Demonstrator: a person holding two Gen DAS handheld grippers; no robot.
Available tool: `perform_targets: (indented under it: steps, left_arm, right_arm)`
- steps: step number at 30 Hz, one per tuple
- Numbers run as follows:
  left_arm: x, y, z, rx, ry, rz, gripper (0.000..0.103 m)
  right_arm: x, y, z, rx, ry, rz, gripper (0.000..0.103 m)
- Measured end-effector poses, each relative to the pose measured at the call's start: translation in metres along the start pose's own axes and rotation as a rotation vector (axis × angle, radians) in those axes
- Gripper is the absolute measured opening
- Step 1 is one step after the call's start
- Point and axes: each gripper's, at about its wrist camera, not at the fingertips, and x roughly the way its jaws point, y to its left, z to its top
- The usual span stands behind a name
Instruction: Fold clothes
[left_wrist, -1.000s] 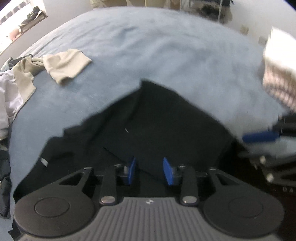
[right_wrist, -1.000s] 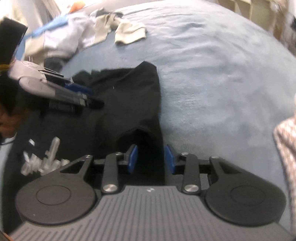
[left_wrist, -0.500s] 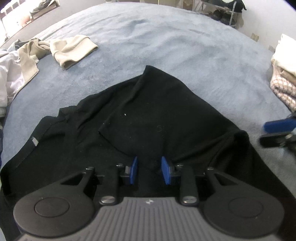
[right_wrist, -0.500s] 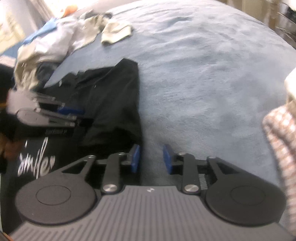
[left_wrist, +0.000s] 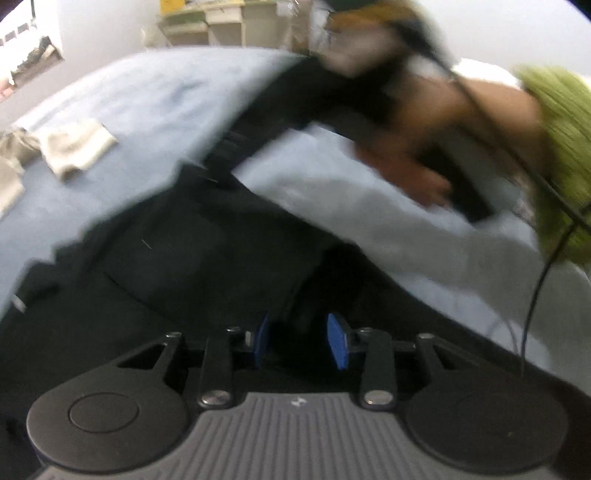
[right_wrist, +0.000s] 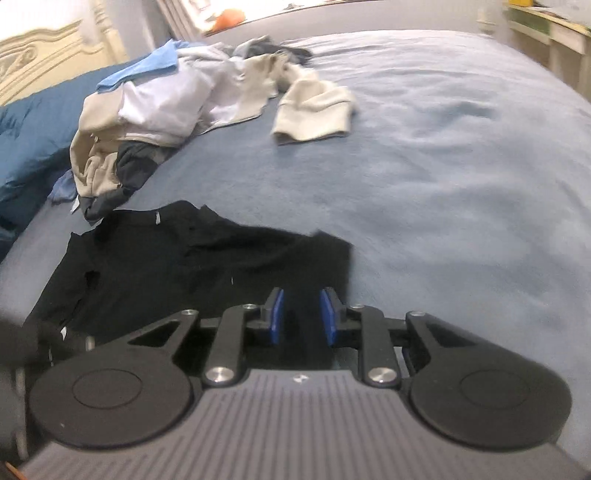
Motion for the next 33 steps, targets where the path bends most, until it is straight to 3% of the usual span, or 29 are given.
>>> perform_targets:
  steps: [6, 10, 12, 15, 17, 20, 22, 25, 28, 33]
  left_arm:
    - [-0.001, -0.013, -0.012, 0.07, -0.019, 0.008, 0.038]
    - [-0.006, -0.013, -0.011, 0.051, -0.007, 0.02, 0.038]
    - [-0.014, -0.012, -0.01, 0.03, 0.001, 0.032, 0.04]
    - [-0.033, -0.01, -0.015, -0.02, 0.006, 0.06, 0.043]
    - [-0.046, -0.008, -0.019, -0.058, 0.007, 0.09, 0.043]
    - [-0.065, 0.0, -0.026, -0.122, 0.009, 0.135, 0.043]
    - [-0.084, 0.009, -0.033, -0.171, 0.006, 0.178, 0.043]
    - [-0.124, 0.026, -0.052, -0.263, -0.02, 0.228, 0.046]
    - [-0.17, 0.043, -0.084, -0.362, -0.009, 0.274, 0.048]
    - [-0.232, 0.071, -0.169, -0.53, 0.119, 0.325, 0.049]
  right_arm:
    - [0.036, -0.022, 0.021, 0.034, 0.004, -0.052, 0.019]
    - [0.004, -0.021, 0.03, 0.014, -0.041, -0.106, 0.021]
    - [-0.026, -0.014, 0.029, -0.03, -0.035, -0.038, 0.021]
    - [-0.061, 0.007, 0.015, -0.157, 0.056, 0.091, 0.021]
    - [-0.064, 0.026, -0.003, -0.256, 0.148, 0.123, 0.021]
    - [-0.034, 0.043, -0.034, -0.33, 0.286, 0.059, 0.022]
    - [-0.029, 0.05, -0.04, -0.333, 0.295, 0.012, 0.022]
    - [-0.063, 0.078, -0.02, -0.296, 0.194, 0.001, 0.022]
    - [-0.091, 0.109, -0.001, -0.228, 0.13, 0.034, 0.03]
    - [-0.074, 0.188, 0.007, -0.147, 0.168, 0.193, 0.042]
